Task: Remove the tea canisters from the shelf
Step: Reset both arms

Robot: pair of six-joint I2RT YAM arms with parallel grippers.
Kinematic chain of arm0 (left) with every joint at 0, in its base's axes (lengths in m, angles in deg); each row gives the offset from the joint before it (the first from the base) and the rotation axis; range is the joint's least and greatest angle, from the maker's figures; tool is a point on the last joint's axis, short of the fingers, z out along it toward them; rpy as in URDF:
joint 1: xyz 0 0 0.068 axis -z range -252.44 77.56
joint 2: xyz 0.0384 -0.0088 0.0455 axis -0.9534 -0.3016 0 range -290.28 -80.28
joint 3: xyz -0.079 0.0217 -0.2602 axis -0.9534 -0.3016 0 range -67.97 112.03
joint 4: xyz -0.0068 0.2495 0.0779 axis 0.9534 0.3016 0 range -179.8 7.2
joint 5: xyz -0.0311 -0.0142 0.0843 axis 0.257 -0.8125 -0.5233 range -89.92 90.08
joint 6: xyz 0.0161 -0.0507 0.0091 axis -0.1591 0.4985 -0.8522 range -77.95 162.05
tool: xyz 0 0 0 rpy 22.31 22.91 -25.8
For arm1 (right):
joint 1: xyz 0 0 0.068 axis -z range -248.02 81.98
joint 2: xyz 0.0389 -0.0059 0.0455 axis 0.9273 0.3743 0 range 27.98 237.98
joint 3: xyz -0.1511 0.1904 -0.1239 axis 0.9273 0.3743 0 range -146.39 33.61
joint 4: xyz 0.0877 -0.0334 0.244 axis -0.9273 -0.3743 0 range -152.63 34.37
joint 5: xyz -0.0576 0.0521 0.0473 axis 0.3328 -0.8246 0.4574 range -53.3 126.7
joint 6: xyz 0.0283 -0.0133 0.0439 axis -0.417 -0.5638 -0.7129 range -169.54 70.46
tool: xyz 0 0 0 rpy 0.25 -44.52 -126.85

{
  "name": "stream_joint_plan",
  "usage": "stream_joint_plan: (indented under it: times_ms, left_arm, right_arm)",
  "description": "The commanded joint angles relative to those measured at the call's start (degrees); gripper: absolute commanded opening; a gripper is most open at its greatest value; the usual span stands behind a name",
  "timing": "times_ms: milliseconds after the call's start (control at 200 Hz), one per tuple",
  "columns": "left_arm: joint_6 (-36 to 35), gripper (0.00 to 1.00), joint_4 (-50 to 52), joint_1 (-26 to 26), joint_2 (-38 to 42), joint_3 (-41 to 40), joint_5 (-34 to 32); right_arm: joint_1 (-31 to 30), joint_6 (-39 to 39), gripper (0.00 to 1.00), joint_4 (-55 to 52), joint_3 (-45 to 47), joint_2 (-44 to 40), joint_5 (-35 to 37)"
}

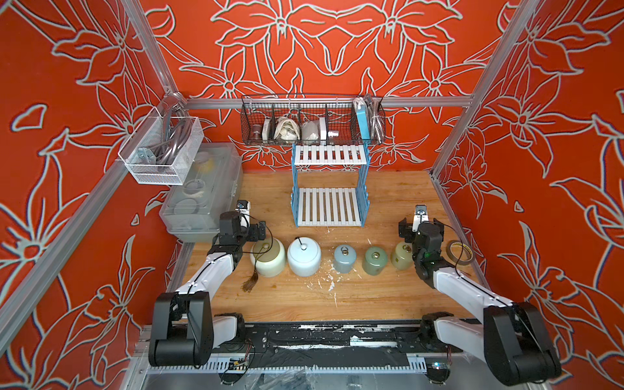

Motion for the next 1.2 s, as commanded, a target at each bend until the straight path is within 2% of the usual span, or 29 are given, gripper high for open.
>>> stream_joint_plan:
  times_ms: [0,115,230,360,540,656,861,991,1056,1196]
  left_arm:
    - [0.98,0.99,-7.94,-0.31,-0.53,-1.5,1.53]
    - [1.9,0.99,-13.03,-0.34,-1.02,-2.86,1.27]
    - [2.18,0.99,-11.07,-0.35,-2.33,-1.18,2.55]
    - [2.22,0.99,-1.55,-0.39,-2.04,1.83,1.1]
    - [0.14,0.99,-6.82,-0.6,2.02,-3.11,4.34]
    - [0.24,0.98,-4.37,-0.61,1.63,-2.0,3.46]
    - [-0.43,0.99,-1.6,-0.93,1.87,-2.31,4.79]
    - [0.14,0.99,-6.33,-0.99,1.56,-5.9,6.75]
    - [1.35,0.99,-9.45,-0.88,1.01,-7.17,7.54]
    - [2.5,0.99,-14.74,-0.89,-1.47,-8.89,8.57]
  right_arm:
    - [0.6,-1.56,1.0,3.36,0.73,1.07,-1.47]
    - [0.74,-0.88,1.0,4.1,0.06,2.13,-2.4]
    - [0.75,0.49,1.0,6.02,-0.35,3.5,-3.93]
    - [0.74,-0.71,0.99,4.51,-0.14,2.57,-4.01]
    - [0.74,-1.46,0.99,3.67,2.21,-0.4,-3.67]
    - [0.75,-2.13,0.99,0.83,1.57,0.37,-3.87]
    - [0.76,-2.07,0.99,11.84,5.52,7.51,-3.4]
    - [0.8,-1.37,0.99,18.63,6.62,11.98,-4.33]
    - [0.97,-1.98,0.99,14.97,5.88,10.85,-4.64]
    - [1.37,-2.33,0.99,16.18,6.12,11.4,-4.69]
